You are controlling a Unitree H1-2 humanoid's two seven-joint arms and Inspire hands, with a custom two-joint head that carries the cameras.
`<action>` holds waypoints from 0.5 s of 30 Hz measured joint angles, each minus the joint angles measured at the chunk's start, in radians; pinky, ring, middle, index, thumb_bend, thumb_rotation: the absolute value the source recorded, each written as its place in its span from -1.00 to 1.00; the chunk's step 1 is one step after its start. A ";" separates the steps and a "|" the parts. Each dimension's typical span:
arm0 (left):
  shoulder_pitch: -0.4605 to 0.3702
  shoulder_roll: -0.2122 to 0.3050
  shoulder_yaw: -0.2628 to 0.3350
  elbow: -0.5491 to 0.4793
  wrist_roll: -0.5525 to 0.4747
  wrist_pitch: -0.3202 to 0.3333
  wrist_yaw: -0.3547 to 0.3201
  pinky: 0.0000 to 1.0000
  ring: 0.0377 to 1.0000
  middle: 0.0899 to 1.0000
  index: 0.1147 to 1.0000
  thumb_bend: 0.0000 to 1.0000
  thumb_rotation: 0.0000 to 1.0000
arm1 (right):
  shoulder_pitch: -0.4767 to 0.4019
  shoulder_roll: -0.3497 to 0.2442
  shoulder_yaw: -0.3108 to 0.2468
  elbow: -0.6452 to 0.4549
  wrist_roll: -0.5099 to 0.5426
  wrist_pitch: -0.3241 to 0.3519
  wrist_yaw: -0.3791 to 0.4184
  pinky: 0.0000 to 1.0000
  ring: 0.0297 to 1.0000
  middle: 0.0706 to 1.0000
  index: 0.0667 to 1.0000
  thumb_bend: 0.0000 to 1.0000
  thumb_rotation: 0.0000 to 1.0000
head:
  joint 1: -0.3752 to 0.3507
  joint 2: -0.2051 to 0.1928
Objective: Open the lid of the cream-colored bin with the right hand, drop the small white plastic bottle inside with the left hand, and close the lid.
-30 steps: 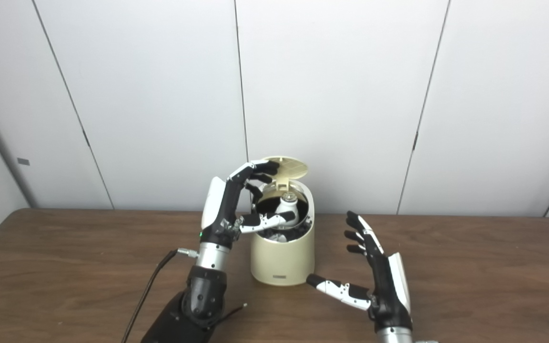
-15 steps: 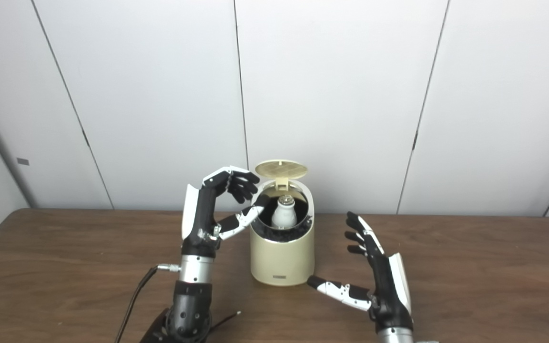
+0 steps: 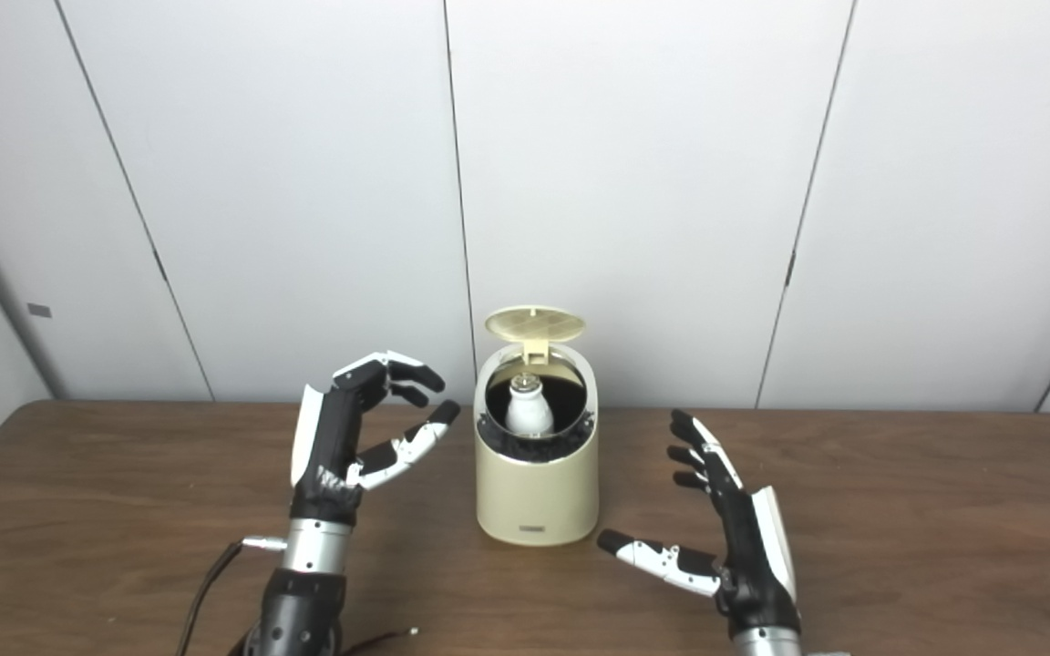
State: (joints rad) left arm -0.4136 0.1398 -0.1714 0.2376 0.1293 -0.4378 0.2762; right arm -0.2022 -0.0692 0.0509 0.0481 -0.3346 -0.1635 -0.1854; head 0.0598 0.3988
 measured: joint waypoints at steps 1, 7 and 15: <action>0.012 0.013 0.008 -0.012 -0.018 0.010 -0.036 0.20 0.40 0.52 0.49 0.44 -0.79 | 0.000 -0.004 0.000 0.000 0.002 -0.001 0.002 0.44 0.62 0.74 0.75 0.58 -0.34 | 0.000 0.000; 0.069 0.091 0.030 -0.042 -0.057 0.058 -0.208 0.44 0.61 0.65 0.67 0.70 -0.61 | -0.032 -0.030 0.002 0.029 0.012 -0.001 0.034 0.38 0.61 0.76 0.77 0.39 -0.21 | -0.014 -0.011; 0.103 0.108 0.057 -0.041 -0.065 0.063 -0.322 0.42 0.62 0.69 0.72 0.72 -0.67 | -0.184 -0.110 0.018 -0.035 -0.012 0.065 0.137 0.42 0.64 0.77 0.74 0.28 -0.04 | -0.044 -0.023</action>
State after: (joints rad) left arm -0.3106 0.2474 -0.1148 0.1966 0.0638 -0.3744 -0.0461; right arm -0.3861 -0.1788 0.0685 0.0130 -0.3469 -0.0987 -0.0484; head 0.0154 0.3758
